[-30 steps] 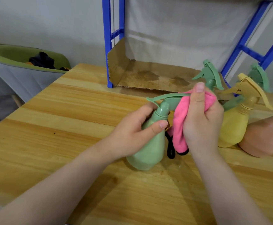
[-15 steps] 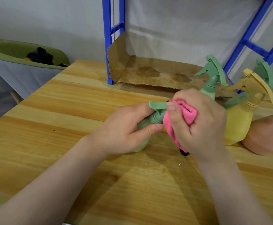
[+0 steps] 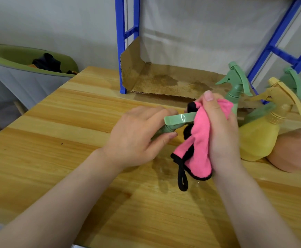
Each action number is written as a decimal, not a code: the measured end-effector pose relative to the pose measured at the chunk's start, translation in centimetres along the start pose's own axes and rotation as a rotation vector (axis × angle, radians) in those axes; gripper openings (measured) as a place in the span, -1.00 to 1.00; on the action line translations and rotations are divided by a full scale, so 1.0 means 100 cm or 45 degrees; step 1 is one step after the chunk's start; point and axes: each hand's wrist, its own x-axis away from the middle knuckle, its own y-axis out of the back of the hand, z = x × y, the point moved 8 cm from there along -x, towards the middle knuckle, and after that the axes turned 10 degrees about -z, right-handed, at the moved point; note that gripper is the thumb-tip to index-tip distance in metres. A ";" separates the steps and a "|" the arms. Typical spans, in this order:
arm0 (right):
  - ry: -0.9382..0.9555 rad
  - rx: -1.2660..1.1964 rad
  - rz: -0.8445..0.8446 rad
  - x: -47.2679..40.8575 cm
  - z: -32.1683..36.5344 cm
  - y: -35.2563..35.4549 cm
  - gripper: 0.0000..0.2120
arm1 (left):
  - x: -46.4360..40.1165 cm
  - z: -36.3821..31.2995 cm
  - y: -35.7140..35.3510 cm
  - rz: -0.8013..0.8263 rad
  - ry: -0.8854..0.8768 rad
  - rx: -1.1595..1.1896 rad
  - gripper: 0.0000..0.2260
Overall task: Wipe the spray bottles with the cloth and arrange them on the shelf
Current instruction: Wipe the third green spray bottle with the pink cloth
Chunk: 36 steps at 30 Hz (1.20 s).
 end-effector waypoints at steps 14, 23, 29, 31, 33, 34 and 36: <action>0.069 0.299 -0.158 0.004 0.004 0.009 -0.50 | 0.004 0.003 -0.002 -0.051 0.063 0.135 -0.68; -0.178 0.243 -0.069 0.000 -0.014 0.008 -0.42 | 0.004 0.013 0.001 -0.158 0.278 0.388 -0.75; 0.231 0.346 0.072 0.013 -0.004 -0.008 -0.46 | 0.013 0.028 -0.017 -0.054 0.752 1.001 -0.69; 0.275 0.316 0.138 0.013 -0.005 -0.011 -0.58 | 0.013 0.030 -0.021 -0.020 0.810 1.096 -0.60; 0.249 0.246 0.227 0.012 -0.005 -0.014 -0.60 | 0.013 0.031 -0.022 -0.015 0.845 1.164 -0.61; 0.232 0.227 0.267 0.012 -0.006 -0.016 -0.64 | 0.014 0.031 -0.023 -0.019 0.857 1.191 -0.63; 0.238 0.260 0.314 0.013 -0.009 -0.018 -0.81 | 0.014 0.030 -0.024 -0.018 0.877 1.238 -0.67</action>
